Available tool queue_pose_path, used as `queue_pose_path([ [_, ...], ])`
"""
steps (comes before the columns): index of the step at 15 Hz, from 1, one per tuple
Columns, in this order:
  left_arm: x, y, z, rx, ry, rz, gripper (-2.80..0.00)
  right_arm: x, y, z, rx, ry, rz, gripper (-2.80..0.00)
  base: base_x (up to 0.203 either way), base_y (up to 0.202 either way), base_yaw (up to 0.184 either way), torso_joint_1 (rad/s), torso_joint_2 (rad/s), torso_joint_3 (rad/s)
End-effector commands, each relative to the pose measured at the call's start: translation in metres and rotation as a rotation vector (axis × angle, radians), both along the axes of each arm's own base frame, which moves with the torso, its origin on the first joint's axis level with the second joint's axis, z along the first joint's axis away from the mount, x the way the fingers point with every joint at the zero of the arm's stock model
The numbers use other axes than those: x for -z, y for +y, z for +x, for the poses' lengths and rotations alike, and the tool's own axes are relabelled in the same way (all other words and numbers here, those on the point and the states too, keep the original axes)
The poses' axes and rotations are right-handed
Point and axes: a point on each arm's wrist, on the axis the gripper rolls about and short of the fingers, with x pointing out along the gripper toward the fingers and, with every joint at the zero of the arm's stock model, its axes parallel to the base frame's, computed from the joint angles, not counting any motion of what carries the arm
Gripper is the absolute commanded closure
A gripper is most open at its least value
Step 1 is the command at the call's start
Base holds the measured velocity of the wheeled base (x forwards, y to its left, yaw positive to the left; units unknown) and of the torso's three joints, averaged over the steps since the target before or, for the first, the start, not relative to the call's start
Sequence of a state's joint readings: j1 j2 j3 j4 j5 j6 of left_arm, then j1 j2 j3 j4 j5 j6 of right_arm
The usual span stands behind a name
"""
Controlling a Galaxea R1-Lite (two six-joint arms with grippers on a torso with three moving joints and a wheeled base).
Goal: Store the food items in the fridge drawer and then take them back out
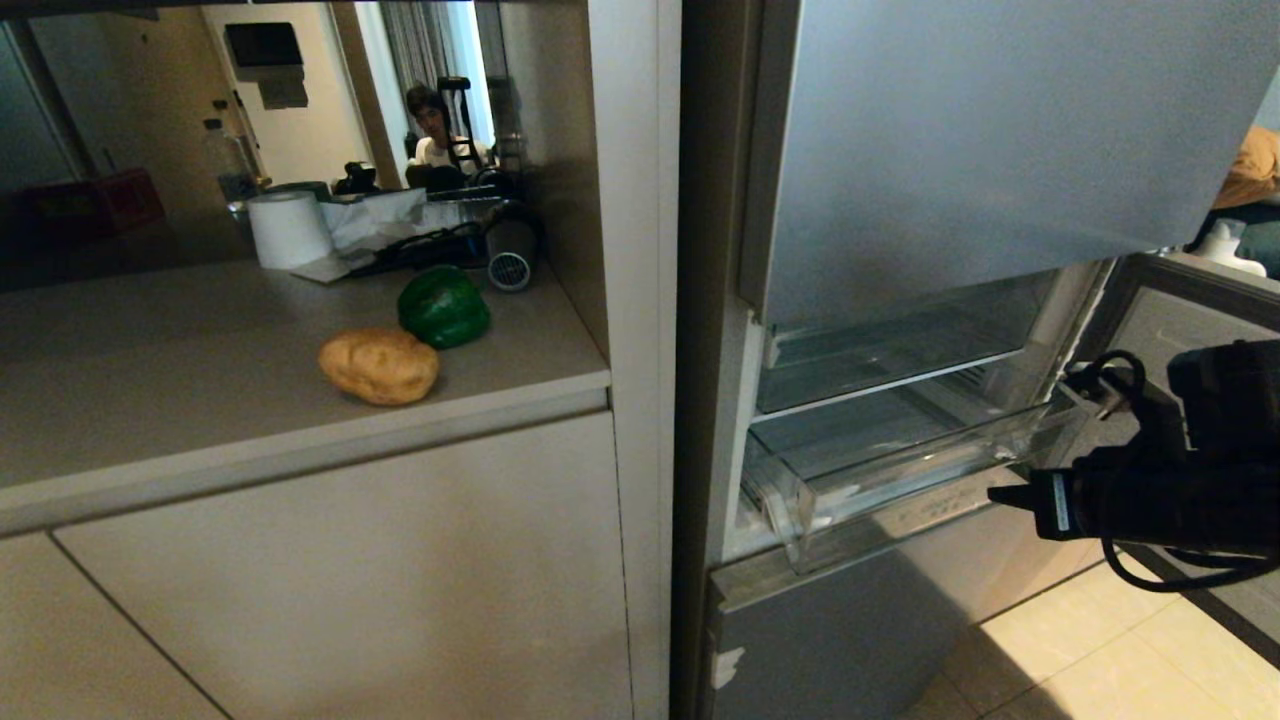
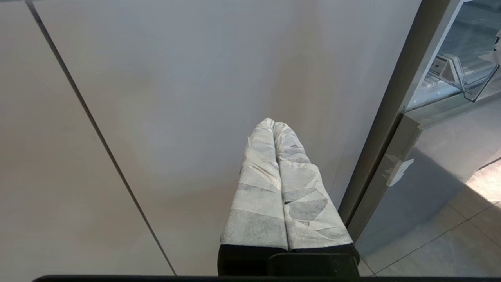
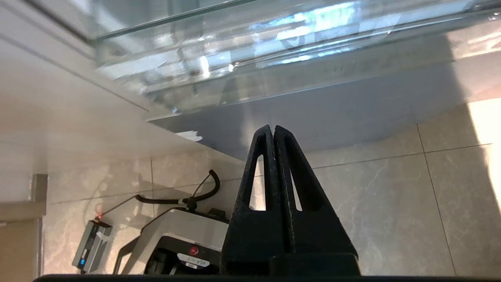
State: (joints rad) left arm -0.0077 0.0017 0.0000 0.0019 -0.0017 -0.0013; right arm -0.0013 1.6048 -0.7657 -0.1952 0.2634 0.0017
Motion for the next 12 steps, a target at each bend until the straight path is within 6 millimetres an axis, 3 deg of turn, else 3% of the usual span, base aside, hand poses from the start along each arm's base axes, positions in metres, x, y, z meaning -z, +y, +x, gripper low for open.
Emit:
queue_pose_path([
  [1, 0.000, 0.000, 0.000, 0.000, 0.000, 0.000, 0.00, 0.016, 0.000, 0.026, -0.003, 0.049, -0.002, 0.00, 0.000, 0.000, 0.000, 0.000, 0.00, 0.000],
  [4, 0.000, 0.000, 0.000, 0.000, -0.001, 0.000, 0.00, 0.014, 0.002, 0.048, -0.018, 0.021, -0.014, 0.00, 0.000, 0.000, 0.000, 0.000, 0.00, 0.000],
  [12, 0.000, 0.000, 0.000, 0.000, -0.001, 0.000, 0.00, 0.013, 0.003, 0.082, -0.029, -0.028, -0.065, 0.00, 0.000, 0.000, 0.000, 0.000, 0.00, 0.000],
])
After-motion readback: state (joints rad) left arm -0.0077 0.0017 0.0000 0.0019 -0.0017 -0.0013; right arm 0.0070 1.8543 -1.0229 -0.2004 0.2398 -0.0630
